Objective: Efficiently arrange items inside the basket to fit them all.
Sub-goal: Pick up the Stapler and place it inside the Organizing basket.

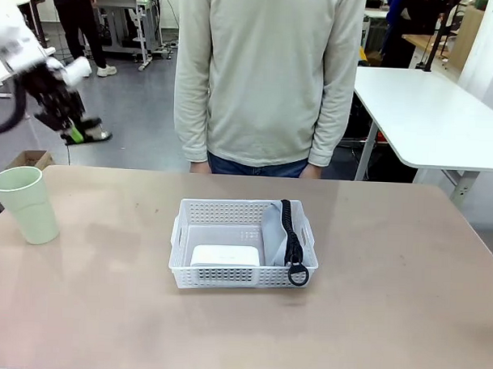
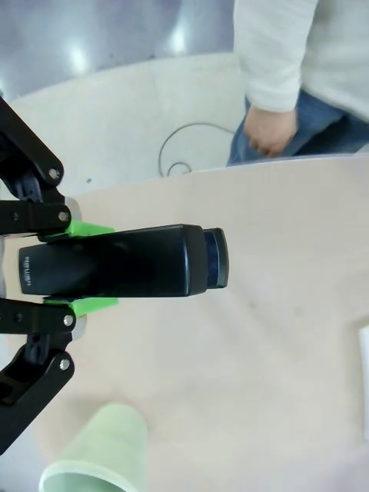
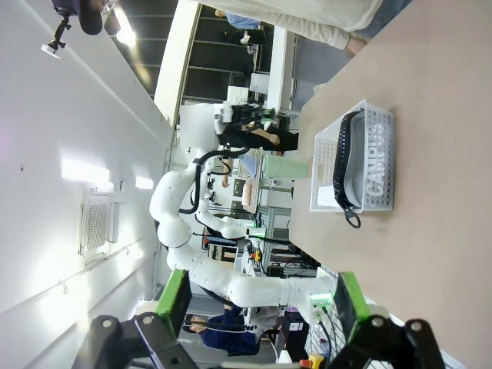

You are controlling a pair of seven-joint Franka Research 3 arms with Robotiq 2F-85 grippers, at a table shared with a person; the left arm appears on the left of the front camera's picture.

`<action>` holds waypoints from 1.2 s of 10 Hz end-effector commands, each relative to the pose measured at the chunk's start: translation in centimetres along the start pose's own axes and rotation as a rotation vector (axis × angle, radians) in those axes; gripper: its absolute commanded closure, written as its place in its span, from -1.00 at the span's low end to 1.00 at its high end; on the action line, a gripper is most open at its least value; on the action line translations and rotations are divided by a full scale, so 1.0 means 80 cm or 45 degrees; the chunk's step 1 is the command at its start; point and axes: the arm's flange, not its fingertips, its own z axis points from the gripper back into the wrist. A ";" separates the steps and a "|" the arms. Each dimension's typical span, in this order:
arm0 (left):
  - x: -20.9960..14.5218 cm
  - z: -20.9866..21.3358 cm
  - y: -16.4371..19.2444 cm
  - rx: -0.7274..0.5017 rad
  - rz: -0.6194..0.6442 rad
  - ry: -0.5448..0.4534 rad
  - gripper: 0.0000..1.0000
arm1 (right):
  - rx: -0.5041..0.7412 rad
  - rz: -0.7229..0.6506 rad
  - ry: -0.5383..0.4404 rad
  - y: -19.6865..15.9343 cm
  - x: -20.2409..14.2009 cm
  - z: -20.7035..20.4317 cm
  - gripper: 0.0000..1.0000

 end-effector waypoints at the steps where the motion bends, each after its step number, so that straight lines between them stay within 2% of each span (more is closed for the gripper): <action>1: 0.008 0.052 -0.074 0.071 0.040 -0.089 1.00 | 0.026 -0.015 -0.015 0.007 0.000 -0.002 -1.00; 3: 0.005 0.094 -0.168 0.156 -0.103 -0.122 1.00 | 0.026 -0.015 -0.015 0.007 0.000 -0.002 -1.00; 5: -0.007 0.098 -0.243 0.380 -0.122 -0.134 1.00 | 0.026 -0.015 -0.015 0.007 0.000 -0.002 -1.00; 6: -0.014 0.097 -0.241 0.369 -0.086 -0.145 1.00 | 0.026 -0.015 -0.015 0.007 0.000 -0.002 -1.00; 7: -0.013 0.127 -0.207 0.252 -0.079 -0.112 1.00 | 0.026 -0.015 -0.015 0.007 0.000 -0.002 -1.00; 10: -0.013 0.127 -0.207 0.252 -0.079 -0.112 1.00 | 0.026 -0.015 -0.015 0.007 0.000 -0.002 -1.00; 11: -0.013 0.117 -0.220 0.282 -0.091 -0.118 0.37 | 0.026 -0.015 -0.015 0.007 0.000 -0.002 -1.00; 12: 0.012 0.101 -0.216 0.295 0.083 -0.114 0.37 | 0.026 -0.015 -0.015 0.007 0.000 -0.002 -1.00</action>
